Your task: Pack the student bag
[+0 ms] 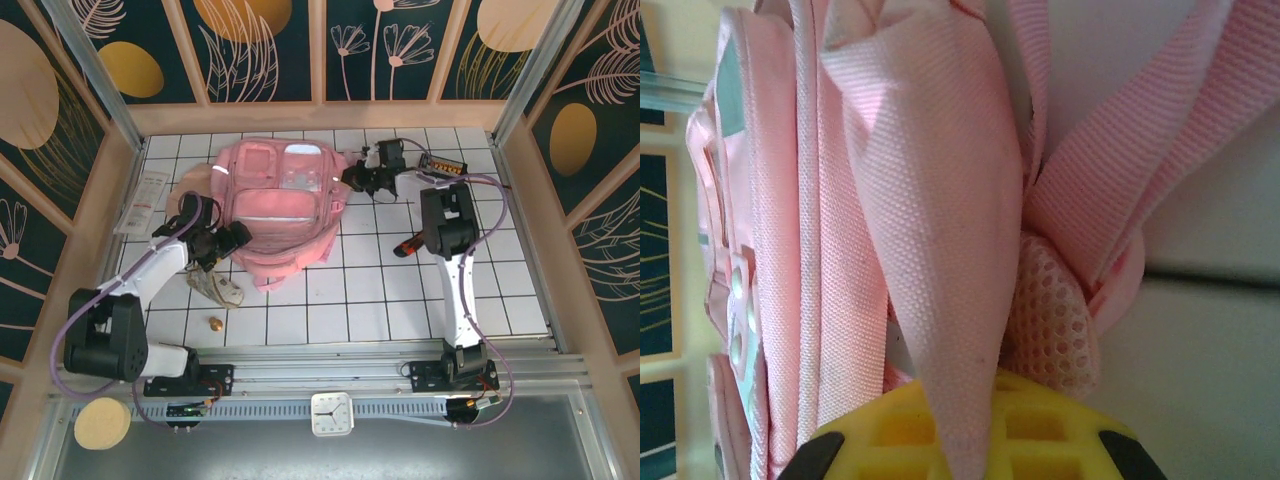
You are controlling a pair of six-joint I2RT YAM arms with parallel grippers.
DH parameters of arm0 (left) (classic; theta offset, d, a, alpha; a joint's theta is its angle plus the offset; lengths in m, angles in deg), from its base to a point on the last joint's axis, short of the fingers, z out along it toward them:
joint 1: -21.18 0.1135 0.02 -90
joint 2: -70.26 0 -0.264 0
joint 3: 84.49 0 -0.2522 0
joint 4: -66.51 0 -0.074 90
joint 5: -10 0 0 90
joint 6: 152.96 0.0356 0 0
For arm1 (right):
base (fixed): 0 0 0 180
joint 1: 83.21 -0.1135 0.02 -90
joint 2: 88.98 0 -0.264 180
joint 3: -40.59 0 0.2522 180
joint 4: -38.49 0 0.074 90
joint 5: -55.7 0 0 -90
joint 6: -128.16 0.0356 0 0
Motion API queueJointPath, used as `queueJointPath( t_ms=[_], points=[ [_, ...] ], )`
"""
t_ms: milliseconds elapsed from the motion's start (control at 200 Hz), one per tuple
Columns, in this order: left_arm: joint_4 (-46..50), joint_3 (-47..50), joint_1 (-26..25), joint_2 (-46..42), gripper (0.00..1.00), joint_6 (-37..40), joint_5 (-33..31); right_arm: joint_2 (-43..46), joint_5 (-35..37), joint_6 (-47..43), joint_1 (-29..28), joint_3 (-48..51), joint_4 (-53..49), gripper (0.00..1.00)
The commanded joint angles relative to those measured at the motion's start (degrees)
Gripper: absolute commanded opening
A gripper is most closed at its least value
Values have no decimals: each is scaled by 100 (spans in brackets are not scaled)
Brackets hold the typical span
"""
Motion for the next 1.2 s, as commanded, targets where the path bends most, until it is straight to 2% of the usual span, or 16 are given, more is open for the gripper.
queueJointPath(
  t_ms=[0, 155, 335, 360, 445, 520, 620, 691, 891, 1081, 1196],
  points=[
    [-661, -193, 38, 470, 88, -114, 320, 846, 415, 607, 134, 1094, 950, 0],
    [-881, -835, 39, 1272, 85, 140, 415, 1653, 454, 982, -87, 2489, 1531, 0],
    [-448, -1827, 45, 2037, 86, 804, 179, 2512, 656, 841, -454, 3497, 1290, 0],
    [-385, -1905, 38, 2099, 86, 871, 177, 2603, 704, 734, -449, 3534, 1094, 6],
    [-294, -1945, 38, 2099, 86, 981, 124, 2878, 947, 68, -379, 3374, 150, 34],
    [-262, -1858, 38, 2042, 85, 1017, 115, 2974, 1169, -814, -324, 2900, -952, 42],
    [-290, -1657, 38, 1938, 84, 1030, 139, 2890, 1421, -1831, -271, 2114, -2464, 43],
    [-327, -1518, 38, 1857, 82, 1059, 86, 2853, 1365, -2210, -250, 1801, -2993, 43],
    [-358, -1285, 39, 1802, 80, 1142, 45, 2390, 506, -2254, -244, 1197, -3336, 43],
    [-366, -1239, 38, 1610, 80, 1156, 18, 2491, 1116, -2211, -238, 950, -4001, 43],
    [-392, -1198, 38, 1567, 80, 1150, 18, 2726, 662, -2116, -221, 1261, -3601, 44]
  ],
)
